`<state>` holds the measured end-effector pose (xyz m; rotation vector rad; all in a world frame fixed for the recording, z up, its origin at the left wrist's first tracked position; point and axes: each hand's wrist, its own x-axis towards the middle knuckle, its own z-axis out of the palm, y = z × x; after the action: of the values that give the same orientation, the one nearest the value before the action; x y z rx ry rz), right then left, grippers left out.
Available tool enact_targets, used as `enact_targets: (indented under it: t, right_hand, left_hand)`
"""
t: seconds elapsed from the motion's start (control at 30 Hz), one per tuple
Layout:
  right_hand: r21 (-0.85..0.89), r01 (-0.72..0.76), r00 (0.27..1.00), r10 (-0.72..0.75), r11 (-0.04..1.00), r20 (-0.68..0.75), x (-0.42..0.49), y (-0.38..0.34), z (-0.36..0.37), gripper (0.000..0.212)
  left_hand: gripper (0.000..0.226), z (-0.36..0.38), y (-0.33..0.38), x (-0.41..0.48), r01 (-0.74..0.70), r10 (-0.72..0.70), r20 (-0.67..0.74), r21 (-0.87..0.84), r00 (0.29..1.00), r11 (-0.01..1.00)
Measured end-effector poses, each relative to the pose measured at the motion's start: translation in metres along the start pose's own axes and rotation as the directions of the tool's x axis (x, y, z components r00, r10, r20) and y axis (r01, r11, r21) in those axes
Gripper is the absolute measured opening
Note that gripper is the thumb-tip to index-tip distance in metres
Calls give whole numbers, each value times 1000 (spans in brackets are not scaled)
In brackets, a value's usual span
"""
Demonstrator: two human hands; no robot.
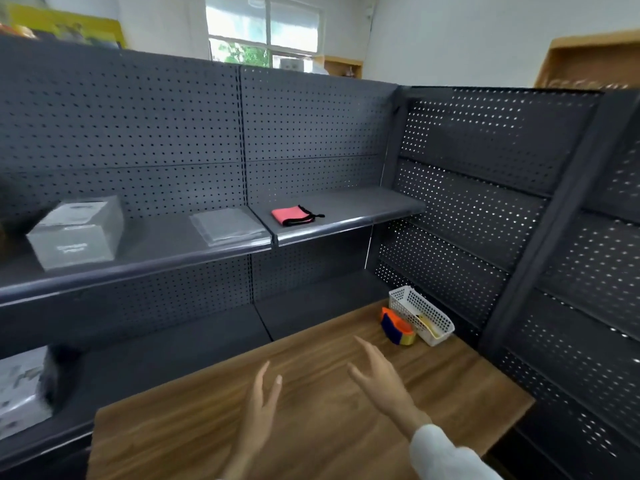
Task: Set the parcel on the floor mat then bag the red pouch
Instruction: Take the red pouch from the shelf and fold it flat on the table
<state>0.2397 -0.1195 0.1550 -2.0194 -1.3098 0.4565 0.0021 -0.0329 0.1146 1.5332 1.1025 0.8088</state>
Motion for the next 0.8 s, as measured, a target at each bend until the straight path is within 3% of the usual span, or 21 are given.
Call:
enact_targets:
  t: [0.4, 0.57, 0.8]
  right_hand:
    - [-60, 105, 993, -108, 993, -50, 118, 1, -45, 61]
    - [-45, 169, 985, -171, 985, -33, 181, -1, -53, 59]
    - [-11, 261, 965, -261, 965, 29, 272, 4, -61, 59]
  left_hand:
    - [50, 16, 51, 103, -99, 101, -21, 72, 995, 992]
    - [45, 25, 69, 150, -197, 214, -72, 184, 974, 963]
    - [43, 42, 107, 209, -230, 259, -119, 216, 958, 949]
